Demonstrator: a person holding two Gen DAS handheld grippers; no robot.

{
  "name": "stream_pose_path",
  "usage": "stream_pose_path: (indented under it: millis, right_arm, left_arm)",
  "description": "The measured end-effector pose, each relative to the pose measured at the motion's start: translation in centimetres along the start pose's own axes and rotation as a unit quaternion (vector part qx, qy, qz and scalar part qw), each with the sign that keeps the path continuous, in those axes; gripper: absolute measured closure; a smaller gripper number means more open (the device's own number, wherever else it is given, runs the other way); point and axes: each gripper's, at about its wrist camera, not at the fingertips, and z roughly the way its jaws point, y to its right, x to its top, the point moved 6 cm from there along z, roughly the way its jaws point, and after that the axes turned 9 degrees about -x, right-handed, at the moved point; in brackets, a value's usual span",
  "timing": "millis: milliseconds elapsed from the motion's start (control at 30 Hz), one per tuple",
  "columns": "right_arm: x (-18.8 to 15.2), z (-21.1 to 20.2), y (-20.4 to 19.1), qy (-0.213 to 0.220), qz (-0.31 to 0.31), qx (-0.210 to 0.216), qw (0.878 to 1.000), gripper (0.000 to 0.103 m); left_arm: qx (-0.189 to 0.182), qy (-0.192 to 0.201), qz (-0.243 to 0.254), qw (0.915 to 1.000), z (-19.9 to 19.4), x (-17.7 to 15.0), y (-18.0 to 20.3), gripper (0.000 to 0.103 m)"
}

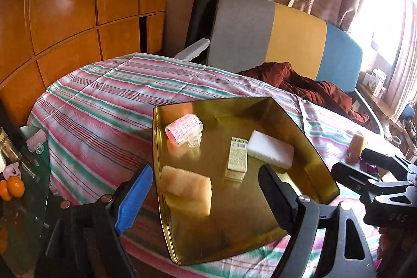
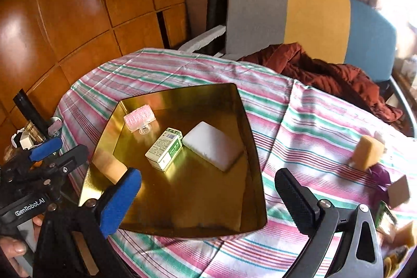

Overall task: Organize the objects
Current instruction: 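Drop the roller and foam block into the gold tray from both tools, then grasp the WEIDAN snack bag with the left tool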

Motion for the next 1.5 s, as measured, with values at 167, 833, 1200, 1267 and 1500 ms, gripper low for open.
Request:
stream_pose_path:
  millis: [167,833,1200,1267,1500]
  right_arm:
    - [-0.9,-1.2,0.2,0.012,-0.001,-0.013,1.000,0.000]
    - [-4.2,-2.7,4.3,0.009,0.028,-0.051,0.998,0.000]
    - [-7.1,-2.9,12.0,-0.023,0.090,-0.098,0.991,0.000]
    - [-7.6,-3.3,13.8,-0.026,0.101,-0.110,0.988,0.000]
    - [-10.2,-6.3,23.0,-0.036,0.169,-0.177,0.969,0.000]
  left_arm:
    - [-0.002,-0.005,0.005,1.0000,-0.4,-0.9,0.6,0.018]
    - [-0.036,-0.028,0.020,0.9988,0.4,-2.2,3.7,0.018]
    - [-0.089,-0.049,0.040,0.9940,1.6,-2.1,7.4,0.019]
    - [-0.101,-0.051,0.055,0.9921,1.7,-2.0,8.8,0.019]
    - [-0.160,-0.077,0.112,0.9777,2.7,-2.1,15.0,0.019]
